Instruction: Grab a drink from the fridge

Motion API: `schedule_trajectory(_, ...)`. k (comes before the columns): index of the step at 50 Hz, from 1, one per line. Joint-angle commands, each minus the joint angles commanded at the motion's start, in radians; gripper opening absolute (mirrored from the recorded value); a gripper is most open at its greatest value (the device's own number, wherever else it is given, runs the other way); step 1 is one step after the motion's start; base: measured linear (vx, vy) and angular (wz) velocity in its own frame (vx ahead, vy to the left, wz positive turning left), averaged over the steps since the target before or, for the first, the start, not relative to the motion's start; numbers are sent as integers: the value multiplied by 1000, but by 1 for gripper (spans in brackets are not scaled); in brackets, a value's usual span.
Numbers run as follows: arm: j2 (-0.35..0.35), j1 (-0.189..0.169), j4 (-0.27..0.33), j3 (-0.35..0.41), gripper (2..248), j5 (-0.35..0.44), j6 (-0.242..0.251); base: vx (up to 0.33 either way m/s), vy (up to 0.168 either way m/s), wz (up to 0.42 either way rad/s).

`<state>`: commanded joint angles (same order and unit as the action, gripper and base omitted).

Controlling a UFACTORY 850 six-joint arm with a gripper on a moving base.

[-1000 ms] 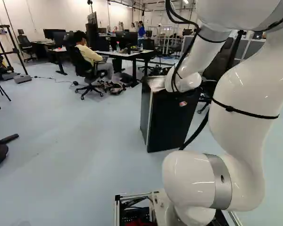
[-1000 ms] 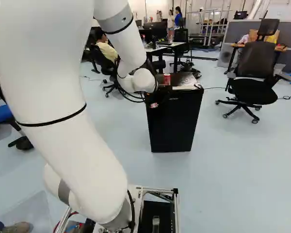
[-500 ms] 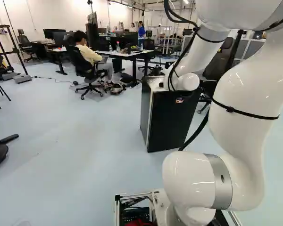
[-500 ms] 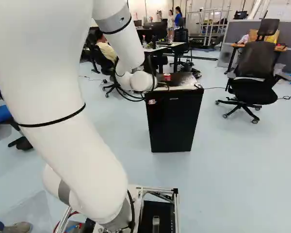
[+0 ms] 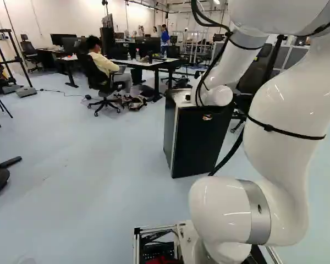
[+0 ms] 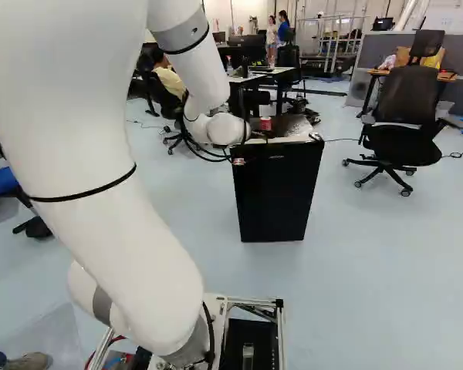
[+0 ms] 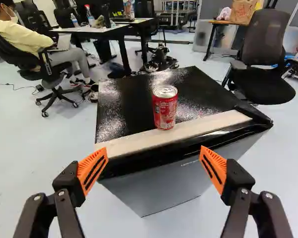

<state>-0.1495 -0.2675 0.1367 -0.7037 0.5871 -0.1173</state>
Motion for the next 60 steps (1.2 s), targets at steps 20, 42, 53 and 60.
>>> schedule_trajectory(20, -34, 4, 30, -37, 247, 42, 0, 0, 0, 0)
schedule_trajectory(42, -165, -12, 61, -142, 247, 94, 0, 0, 0, 0)
schedule_trajectory(53, -235, -27, 65, -201, 247, 126, 0, 0, 0, 0)
schedule_trajectory(60, -280, -36, 65, -239, 247, 148, 0, 0, 0, 0)
